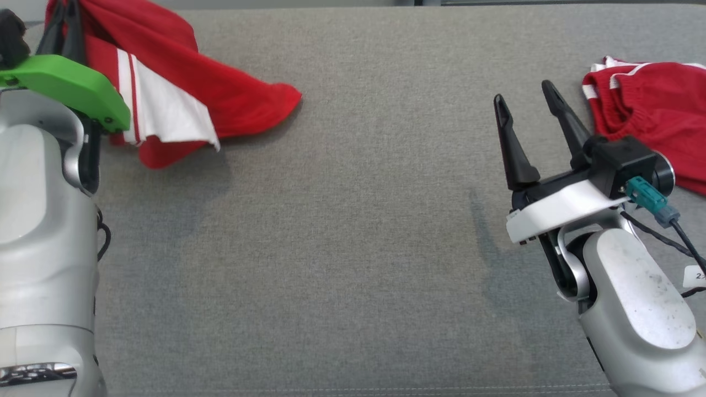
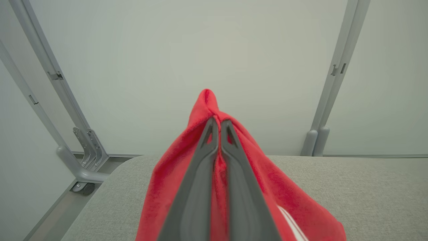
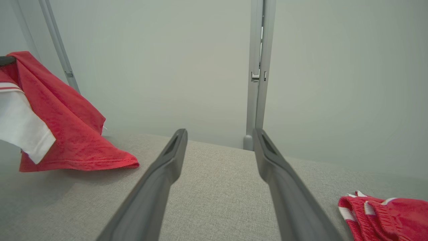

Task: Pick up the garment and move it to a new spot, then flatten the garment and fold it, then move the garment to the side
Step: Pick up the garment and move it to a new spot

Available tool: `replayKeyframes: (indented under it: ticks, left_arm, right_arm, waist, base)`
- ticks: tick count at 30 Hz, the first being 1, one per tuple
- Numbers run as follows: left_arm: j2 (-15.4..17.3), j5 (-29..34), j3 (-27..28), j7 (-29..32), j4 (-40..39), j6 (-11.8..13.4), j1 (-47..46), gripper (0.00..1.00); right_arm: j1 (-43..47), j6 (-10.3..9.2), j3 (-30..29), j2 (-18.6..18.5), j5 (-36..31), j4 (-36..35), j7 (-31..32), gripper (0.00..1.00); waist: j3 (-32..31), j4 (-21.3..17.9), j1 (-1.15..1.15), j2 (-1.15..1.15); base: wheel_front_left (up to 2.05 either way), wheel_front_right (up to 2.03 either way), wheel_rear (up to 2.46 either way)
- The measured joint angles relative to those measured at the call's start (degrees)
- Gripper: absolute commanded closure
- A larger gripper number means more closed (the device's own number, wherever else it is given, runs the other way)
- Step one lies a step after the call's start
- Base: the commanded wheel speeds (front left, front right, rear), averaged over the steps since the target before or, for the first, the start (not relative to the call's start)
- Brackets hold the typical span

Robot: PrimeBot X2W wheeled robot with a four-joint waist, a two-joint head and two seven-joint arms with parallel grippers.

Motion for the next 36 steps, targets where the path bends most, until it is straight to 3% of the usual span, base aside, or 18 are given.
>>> replayKeyframes:
  ticks: [18, 23, 36]
  left_arm:
    - [-3.3, -0.1, -2.3, 1.9, -4.4, -0.5, 2.8, 1.00]
    - [-5.9, -1.2, -3.9, 1.6, -5.3, -0.5, 3.5, 1.00]
    - [-6.3, -5.2, -11.8, 0.0, 1.6, 0.0, 22.4, 1.00]
  right_arm:
    - [4.0, -0.42, 0.7, 1.0, 0.9, 1.0, 0.0, 0.00]
    - [4.7, -0.44, 0.6, 1.0, 0.9, 1.0, 0.0, 0.00]
    - [6.6, -0.41, 1.8, 1.3, 1.3, 1.0, 0.0, 0.00]
  waist:
    - [-8.2, -9.7, 0.00, 0.00]
    - [-8.9, -12.0, 0.00, 0.00]
    - [-8.7, -15.4, 0.00, 0.00]
  base:
    - [0.00, 0.00, 0.00]
    - [0.00, 0.00, 0.00]
    - [0.00, 0.00, 0.00]
